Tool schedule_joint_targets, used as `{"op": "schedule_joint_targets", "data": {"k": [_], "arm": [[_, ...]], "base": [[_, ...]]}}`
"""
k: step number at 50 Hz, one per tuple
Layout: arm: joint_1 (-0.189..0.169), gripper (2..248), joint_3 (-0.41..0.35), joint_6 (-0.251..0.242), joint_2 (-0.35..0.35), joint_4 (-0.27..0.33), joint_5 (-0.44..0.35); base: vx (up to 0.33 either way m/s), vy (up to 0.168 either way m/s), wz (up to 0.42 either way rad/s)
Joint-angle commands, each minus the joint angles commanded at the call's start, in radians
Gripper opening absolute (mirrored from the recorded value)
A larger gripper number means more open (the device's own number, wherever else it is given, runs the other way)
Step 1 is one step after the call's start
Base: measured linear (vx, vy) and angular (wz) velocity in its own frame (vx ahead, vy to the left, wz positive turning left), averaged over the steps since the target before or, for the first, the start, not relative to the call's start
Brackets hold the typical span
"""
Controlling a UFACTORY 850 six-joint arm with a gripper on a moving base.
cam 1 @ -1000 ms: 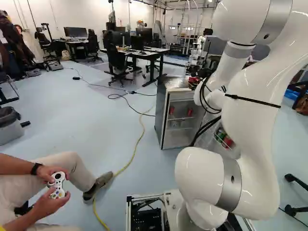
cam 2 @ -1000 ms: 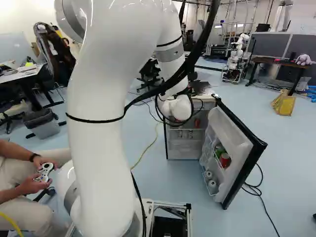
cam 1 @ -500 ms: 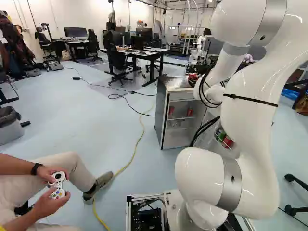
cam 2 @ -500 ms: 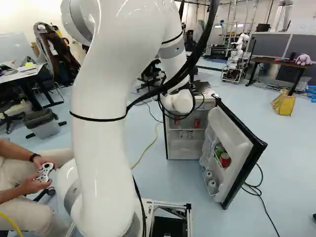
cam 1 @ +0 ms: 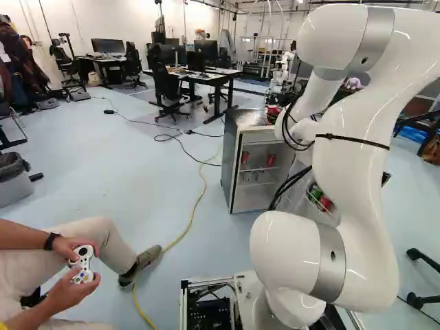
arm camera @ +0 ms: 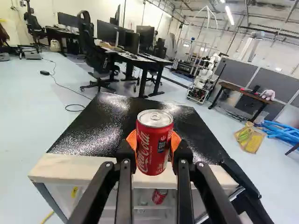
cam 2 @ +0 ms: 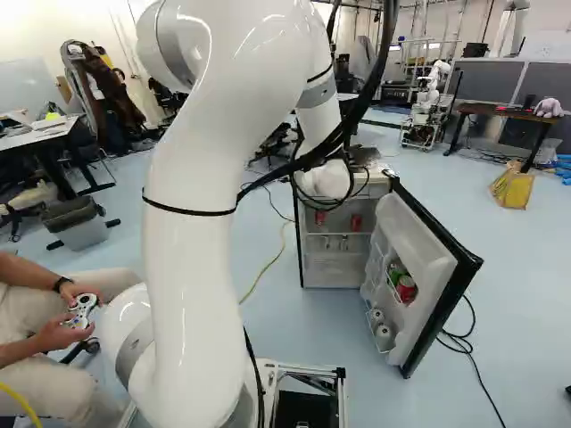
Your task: Grab a drink from the fridge
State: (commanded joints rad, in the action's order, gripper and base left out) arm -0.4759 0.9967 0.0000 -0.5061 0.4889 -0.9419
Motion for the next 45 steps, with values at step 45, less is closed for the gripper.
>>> {"op": "schedule_joint_targets", "data": {"k": [45], "arm": [[0.032,90,0.171,0.0,-0.136,0.0,0.004]], "base": [[0.0,0.0,0.0]]}}
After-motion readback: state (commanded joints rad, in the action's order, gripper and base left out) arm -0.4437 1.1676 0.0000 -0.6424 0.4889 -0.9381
